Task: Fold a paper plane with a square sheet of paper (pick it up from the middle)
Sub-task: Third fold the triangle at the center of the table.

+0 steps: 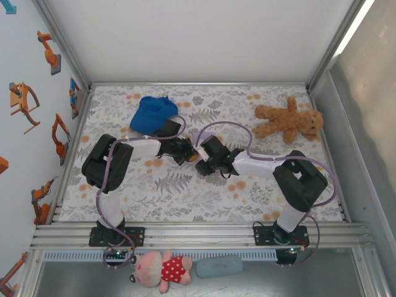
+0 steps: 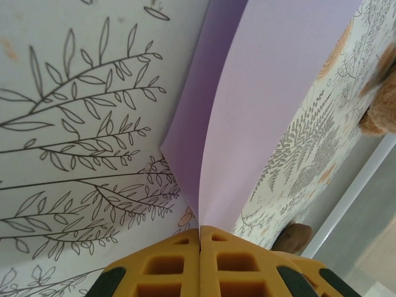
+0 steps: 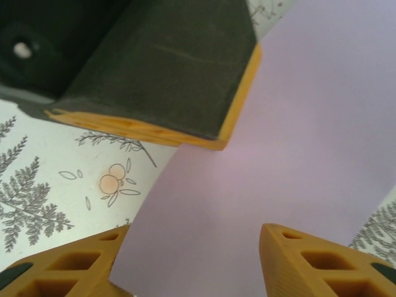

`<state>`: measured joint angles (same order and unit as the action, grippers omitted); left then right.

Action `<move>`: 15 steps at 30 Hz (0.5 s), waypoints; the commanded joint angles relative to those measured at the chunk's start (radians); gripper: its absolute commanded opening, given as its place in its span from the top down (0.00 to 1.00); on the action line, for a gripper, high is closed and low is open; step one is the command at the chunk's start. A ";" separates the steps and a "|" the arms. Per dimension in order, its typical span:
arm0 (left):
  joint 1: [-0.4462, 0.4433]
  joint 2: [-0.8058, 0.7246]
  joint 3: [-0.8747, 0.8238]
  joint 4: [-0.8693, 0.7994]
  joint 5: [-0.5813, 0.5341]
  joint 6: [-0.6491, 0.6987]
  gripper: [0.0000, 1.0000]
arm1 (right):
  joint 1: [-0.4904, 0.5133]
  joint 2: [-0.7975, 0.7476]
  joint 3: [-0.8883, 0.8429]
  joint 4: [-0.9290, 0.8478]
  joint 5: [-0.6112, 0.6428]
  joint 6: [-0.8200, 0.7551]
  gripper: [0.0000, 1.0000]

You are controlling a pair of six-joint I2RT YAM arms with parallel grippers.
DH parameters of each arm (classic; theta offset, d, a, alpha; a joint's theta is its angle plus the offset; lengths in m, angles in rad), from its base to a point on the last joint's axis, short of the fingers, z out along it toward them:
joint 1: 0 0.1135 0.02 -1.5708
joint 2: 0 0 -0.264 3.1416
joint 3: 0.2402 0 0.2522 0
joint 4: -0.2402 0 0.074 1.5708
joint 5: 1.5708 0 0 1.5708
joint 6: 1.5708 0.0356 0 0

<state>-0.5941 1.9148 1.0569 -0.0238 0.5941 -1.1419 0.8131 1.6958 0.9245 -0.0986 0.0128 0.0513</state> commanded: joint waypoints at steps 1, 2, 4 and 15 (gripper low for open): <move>0.006 -0.002 0.014 -0.022 0.014 -0.012 0.97 | 0.003 -0.045 -0.004 0.030 0.066 -0.013 0.51; 0.005 -0.002 0.013 -0.021 0.015 -0.012 0.97 | 0.002 -0.050 -0.007 0.031 0.069 -0.013 0.53; 0.006 -0.001 0.011 -0.021 0.015 -0.012 0.97 | 0.003 -0.055 -0.011 0.032 0.069 -0.016 0.57; 0.007 -0.014 0.001 -0.011 0.014 -0.019 0.95 | 0.002 -0.030 -0.005 0.019 0.005 -0.031 0.74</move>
<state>-0.5938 1.9148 1.0569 -0.0231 0.5957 -1.1477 0.8131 1.6688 0.9226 -0.0834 0.0345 0.0319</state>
